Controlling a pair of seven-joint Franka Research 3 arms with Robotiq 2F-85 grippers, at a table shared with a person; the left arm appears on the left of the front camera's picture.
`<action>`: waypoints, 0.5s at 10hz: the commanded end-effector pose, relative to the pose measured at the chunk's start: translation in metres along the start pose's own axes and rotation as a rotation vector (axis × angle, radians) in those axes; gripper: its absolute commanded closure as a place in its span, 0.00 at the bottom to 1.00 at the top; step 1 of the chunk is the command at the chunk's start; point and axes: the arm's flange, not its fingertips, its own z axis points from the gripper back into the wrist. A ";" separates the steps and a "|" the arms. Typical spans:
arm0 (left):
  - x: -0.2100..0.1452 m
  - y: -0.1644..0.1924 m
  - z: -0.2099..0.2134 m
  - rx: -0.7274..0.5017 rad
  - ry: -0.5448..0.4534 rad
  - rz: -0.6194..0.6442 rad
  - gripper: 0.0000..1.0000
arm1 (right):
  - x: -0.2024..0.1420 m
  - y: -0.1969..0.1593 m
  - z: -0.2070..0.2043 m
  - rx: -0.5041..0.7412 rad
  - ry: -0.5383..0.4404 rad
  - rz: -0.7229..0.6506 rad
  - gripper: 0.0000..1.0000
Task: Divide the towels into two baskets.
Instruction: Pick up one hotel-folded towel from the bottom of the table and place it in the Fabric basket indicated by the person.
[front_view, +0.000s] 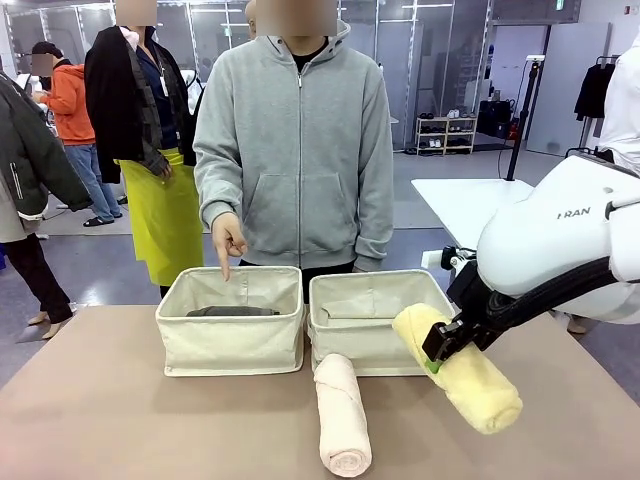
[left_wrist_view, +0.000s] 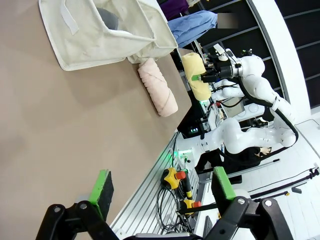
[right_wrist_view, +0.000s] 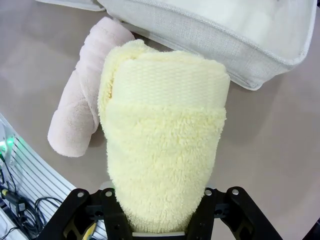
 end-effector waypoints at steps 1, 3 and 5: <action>-0.002 -0.004 0.002 -0.011 -0.009 0.009 0.00 | 0.029 0.026 0.003 -0.031 0.021 0.210 0.59; -0.002 -0.004 0.002 -0.011 -0.009 0.009 0.00 | 0.095 0.078 0.012 -0.100 0.064 0.459 0.59; -0.002 -0.004 0.002 -0.011 -0.009 0.009 0.00 | 0.165 0.136 0.010 -0.190 0.127 0.679 0.59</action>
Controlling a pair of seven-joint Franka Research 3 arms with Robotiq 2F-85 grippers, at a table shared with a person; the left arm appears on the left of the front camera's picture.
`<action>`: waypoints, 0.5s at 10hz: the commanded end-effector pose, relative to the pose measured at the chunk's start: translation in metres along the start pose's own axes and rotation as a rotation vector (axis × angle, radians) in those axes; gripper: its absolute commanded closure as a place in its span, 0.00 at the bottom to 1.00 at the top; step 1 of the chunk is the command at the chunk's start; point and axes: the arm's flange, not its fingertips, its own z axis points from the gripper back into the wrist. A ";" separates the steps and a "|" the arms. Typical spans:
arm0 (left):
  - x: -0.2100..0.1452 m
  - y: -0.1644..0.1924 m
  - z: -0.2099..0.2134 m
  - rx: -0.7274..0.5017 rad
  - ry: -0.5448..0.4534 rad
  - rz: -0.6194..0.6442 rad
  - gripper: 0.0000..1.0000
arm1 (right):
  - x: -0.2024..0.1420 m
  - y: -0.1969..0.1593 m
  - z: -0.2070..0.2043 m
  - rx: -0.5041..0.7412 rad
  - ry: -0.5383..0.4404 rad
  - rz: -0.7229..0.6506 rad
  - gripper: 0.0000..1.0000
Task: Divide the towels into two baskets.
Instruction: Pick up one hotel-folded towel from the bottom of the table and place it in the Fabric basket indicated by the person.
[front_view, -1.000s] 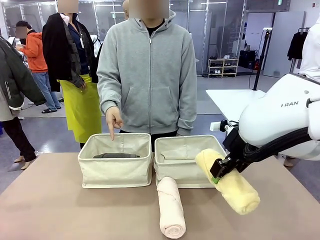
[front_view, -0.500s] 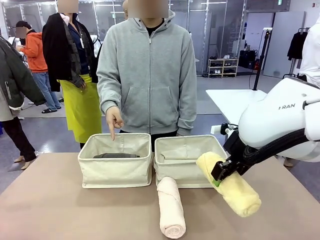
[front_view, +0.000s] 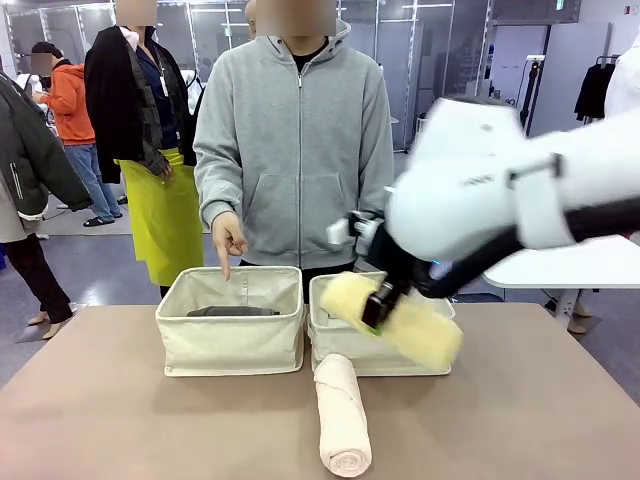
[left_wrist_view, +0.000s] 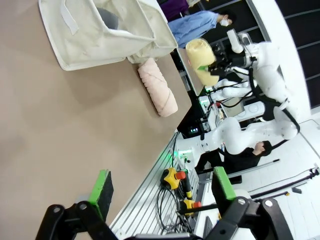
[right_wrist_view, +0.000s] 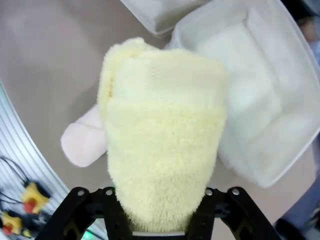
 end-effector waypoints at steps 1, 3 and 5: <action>-0.001 -0.004 0.002 -0.011 -0.008 0.008 0.00 | 0.089 -0.010 0.007 -0.096 0.065 0.194 0.59; -0.001 -0.004 0.002 -0.011 -0.008 0.008 0.00 | 0.168 0.003 0.011 -0.193 0.119 0.371 0.59; -0.001 -0.004 0.002 -0.011 -0.008 0.008 0.00 | 0.224 0.009 -0.009 -0.195 0.139 0.500 0.59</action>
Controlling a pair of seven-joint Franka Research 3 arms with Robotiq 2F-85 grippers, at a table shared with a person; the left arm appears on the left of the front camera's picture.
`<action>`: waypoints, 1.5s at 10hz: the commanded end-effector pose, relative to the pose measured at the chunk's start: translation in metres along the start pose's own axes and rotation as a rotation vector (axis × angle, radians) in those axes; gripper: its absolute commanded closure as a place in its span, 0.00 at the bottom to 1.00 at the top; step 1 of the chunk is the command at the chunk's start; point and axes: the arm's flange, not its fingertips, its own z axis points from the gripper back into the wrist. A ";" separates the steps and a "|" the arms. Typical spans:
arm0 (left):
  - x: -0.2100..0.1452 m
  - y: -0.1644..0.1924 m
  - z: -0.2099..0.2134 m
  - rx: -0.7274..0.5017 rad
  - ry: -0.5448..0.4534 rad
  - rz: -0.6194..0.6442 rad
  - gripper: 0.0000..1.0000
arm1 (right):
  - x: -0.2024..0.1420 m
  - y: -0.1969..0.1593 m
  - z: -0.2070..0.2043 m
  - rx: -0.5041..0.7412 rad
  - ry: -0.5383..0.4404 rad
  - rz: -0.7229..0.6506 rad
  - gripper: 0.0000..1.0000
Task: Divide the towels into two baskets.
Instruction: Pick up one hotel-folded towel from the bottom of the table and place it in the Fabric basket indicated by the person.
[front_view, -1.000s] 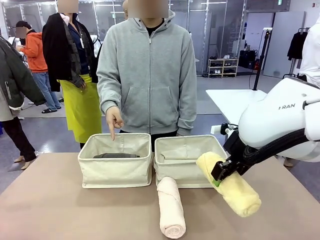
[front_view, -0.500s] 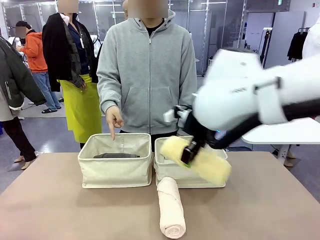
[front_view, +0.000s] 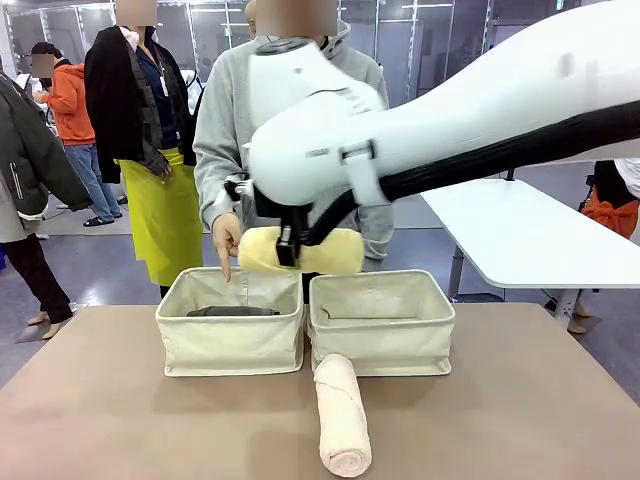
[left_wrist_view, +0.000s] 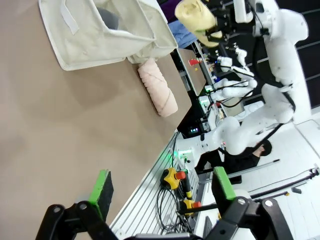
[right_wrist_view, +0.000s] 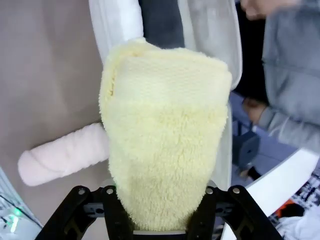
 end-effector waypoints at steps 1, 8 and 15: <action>-0.001 -0.004 0.002 -0.010 -0.008 0.007 0.00 | 0.058 -0.019 -0.012 0.005 -0.005 0.103 0.59; -0.001 -0.004 0.002 -0.010 -0.008 0.007 0.00 | 0.101 -0.002 -0.102 0.008 -0.174 0.097 0.59; -0.001 -0.004 0.002 -0.010 -0.008 0.007 0.00 | 0.105 -0.005 -0.119 0.025 -0.198 0.116 0.00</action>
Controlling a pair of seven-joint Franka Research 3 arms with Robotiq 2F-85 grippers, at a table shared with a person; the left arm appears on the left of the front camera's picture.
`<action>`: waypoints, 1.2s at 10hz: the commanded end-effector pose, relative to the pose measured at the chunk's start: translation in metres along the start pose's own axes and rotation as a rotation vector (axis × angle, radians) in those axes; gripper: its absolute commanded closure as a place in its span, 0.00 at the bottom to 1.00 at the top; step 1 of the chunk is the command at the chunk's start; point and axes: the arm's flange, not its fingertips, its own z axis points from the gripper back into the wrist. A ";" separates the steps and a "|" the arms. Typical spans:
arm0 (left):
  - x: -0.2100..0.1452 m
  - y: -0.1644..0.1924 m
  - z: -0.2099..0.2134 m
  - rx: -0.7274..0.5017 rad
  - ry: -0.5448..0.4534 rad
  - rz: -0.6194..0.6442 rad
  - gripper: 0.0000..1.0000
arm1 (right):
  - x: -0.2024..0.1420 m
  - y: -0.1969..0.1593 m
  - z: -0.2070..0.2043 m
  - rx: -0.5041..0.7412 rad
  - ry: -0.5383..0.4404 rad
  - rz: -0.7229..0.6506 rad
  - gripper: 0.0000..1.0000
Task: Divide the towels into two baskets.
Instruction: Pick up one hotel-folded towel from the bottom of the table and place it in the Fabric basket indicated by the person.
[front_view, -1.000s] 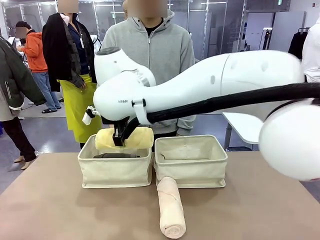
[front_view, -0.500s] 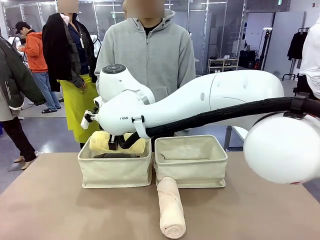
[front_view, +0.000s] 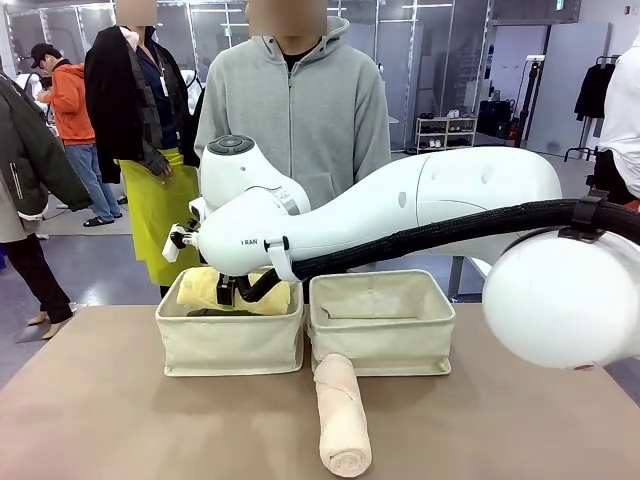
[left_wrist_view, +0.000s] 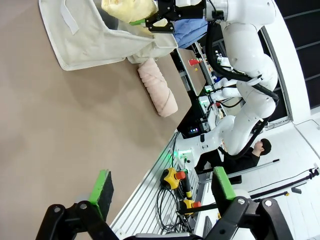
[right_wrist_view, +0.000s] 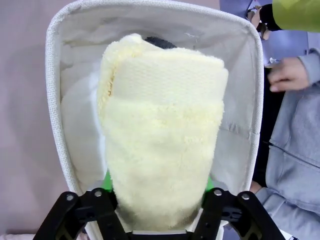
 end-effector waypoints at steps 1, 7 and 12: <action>-0.001 -0.004 0.002 -0.010 -0.008 0.007 0.00 | 0.005 -0.003 0.005 0.022 -0.013 0.011 0.00; -0.001 -0.004 0.002 -0.010 -0.008 0.007 0.00 | 0.001 -0.001 0.003 -0.002 -0.005 -0.002 0.00; -0.001 -0.004 0.002 -0.010 -0.008 0.007 0.00 | 0.001 -0.001 0.003 -0.002 -0.005 -0.002 0.00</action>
